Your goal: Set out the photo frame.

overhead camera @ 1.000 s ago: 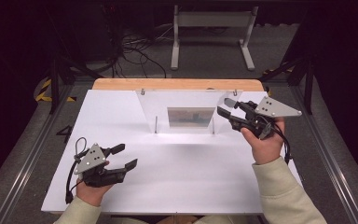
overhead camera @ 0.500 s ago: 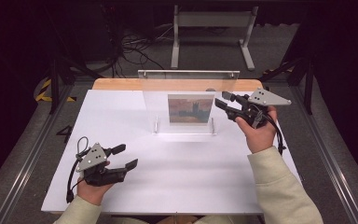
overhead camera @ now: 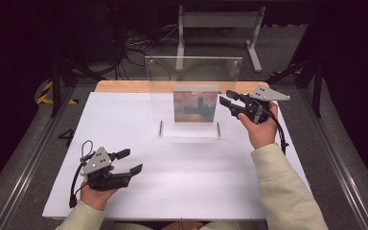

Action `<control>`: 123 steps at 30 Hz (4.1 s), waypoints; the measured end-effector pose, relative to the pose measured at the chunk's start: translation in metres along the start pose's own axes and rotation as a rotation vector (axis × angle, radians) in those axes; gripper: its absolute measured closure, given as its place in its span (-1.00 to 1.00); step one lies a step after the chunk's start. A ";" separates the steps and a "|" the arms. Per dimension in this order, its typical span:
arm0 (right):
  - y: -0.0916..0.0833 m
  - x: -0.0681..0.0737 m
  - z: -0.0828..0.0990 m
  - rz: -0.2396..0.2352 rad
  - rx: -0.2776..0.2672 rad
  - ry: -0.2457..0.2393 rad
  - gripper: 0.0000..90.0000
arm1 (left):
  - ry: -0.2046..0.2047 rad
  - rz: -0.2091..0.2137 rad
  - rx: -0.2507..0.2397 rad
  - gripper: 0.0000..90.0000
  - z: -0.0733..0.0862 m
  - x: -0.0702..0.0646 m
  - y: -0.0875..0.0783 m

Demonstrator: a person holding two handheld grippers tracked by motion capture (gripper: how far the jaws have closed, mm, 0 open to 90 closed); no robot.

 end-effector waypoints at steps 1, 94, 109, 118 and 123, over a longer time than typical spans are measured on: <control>0.001 -0.001 0.000 0.006 0.007 -0.002 0.30 | 0.000 0.001 0.001 -0.33 0.000 0.000 0.000; -0.143 0.052 0.098 -0.084 0.194 0.027 -0.93 | -0.041 0.017 -0.069 -0.72 0.017 0.022 -0.032; -0.135 0.054 0.142 -0.042 0.249 0.082 -0.93 | -0.079 0.001 -0.034 -0.72 0.034 0.027 -0.012; -0.132 0.058 0.149 -0.012 0.335 0.088 -0.91 | -0.069 -0.006 -0.024 -0.72 0.036 0.028 -0.010; -0.129 0.059 0.150 -0.021 0.361 0.081 -0.92 | -0.065 -0.009 -0.021 -0.72 0.036 0.027 -0.009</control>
Point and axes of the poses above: each handheld gripper's, and its own axes: y roughly forward along the jaws, z roughly out of its underside, x roughly to its left, the point moved 2 cm from there along y, roughly forward along the jaws, and after that the axes turned 1 degree about -x, right-handed, at the moved point
